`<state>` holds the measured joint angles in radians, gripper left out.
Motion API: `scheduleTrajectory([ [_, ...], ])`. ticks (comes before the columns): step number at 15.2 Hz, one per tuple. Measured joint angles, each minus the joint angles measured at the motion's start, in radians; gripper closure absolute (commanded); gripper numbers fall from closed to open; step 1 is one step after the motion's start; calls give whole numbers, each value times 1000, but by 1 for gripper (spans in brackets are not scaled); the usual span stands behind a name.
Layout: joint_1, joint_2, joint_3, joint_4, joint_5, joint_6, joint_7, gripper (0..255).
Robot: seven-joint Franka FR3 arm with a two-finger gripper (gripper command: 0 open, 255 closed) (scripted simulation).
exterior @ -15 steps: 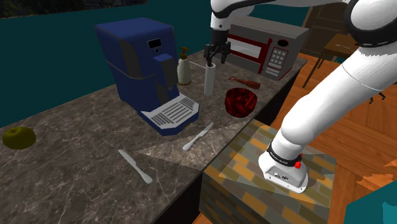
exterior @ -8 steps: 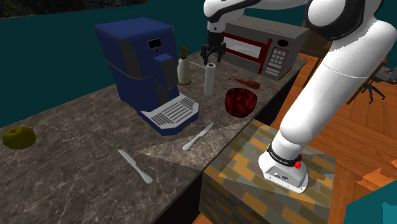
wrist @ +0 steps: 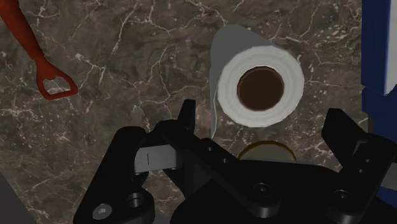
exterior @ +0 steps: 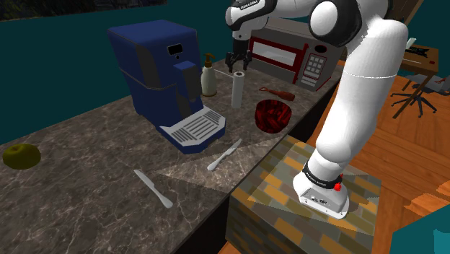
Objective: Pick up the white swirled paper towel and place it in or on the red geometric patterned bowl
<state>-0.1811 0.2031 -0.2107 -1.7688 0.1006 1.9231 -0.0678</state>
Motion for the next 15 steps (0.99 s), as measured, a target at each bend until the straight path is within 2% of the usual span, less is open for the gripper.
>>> scheduleTrajectory([
  [7, -1, 29, 2, -55, 9, 84, -8, 0],
  [13, -1, 34, 3, -57, 11, 91, -8, 0],
  [14, -1, 34, 3, -57, 11, 91, -8, 255],
  [15, -1, 34, 2, -57, 11, 91, -8, 255],
])
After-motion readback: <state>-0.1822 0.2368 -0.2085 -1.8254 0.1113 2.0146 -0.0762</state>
